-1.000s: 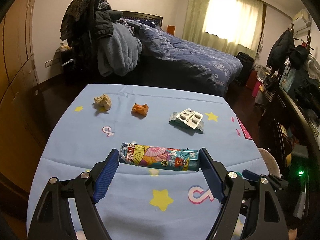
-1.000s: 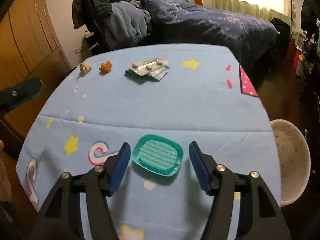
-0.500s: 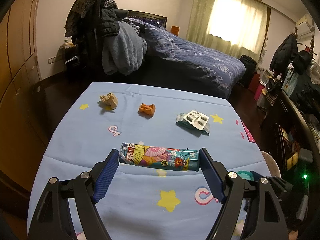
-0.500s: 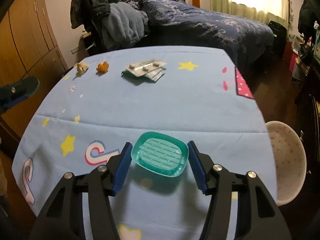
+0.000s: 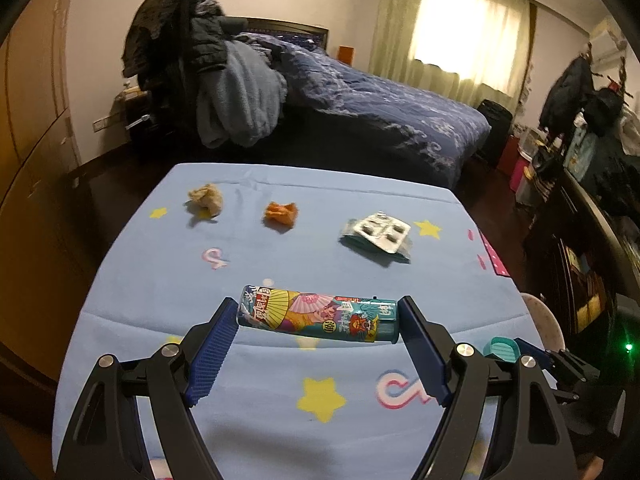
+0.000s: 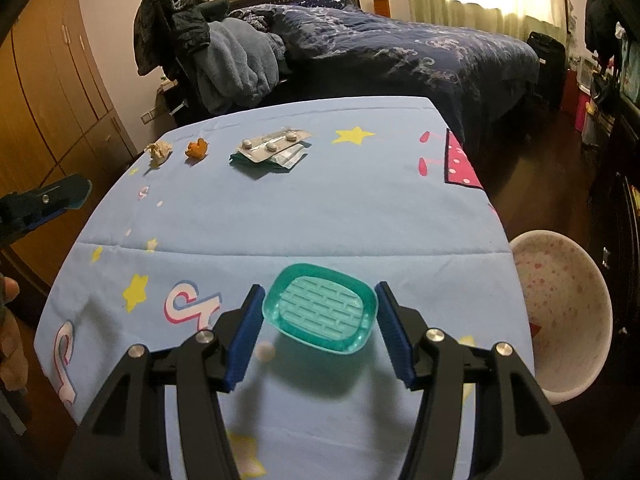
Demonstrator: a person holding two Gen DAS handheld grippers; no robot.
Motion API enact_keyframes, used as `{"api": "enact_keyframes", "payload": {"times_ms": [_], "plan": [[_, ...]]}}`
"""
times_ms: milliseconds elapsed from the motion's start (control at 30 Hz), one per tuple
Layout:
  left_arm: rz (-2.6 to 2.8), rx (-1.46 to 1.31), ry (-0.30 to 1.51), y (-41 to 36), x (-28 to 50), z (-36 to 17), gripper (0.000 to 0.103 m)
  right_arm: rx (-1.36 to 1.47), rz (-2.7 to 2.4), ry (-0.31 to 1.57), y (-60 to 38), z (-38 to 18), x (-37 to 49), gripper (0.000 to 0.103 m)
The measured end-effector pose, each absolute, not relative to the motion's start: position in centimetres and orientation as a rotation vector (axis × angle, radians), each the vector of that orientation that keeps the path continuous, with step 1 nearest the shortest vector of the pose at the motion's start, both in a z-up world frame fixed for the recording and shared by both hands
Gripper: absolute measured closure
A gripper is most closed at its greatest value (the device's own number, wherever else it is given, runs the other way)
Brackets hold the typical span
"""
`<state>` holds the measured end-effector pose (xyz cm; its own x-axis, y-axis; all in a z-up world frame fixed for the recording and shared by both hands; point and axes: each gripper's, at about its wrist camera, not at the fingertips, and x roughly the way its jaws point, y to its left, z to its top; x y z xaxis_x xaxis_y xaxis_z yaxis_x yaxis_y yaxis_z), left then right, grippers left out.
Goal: Collect trash
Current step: 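Carry the candy tube and soap dish to the wastebasket and open both tools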
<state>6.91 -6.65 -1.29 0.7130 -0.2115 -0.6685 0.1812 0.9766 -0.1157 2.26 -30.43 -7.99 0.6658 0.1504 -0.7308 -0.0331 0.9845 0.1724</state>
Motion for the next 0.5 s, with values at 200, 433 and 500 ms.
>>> {"api": "enact_keyframes", "payload": {"times_ms": [200,433,500], "plan": [[-0.296,0.012,0.749,-11.7,7.1,-1.4,0.023,0.204,0.062,0.801,-34.1,-7.6,0.8,0.047],[-0.464,0.089,0.740,-20.3,7.2,-1.4,0.023,0.260,-0.088,0.757,-40.8,-7.1,-1.5,0.046],[-0.518,0.105,0.739,-22.8,7.2,-1.5,0.023,0.282,-0.139,0.749,-43.0,-7.3,-2.2,0.046]]}}
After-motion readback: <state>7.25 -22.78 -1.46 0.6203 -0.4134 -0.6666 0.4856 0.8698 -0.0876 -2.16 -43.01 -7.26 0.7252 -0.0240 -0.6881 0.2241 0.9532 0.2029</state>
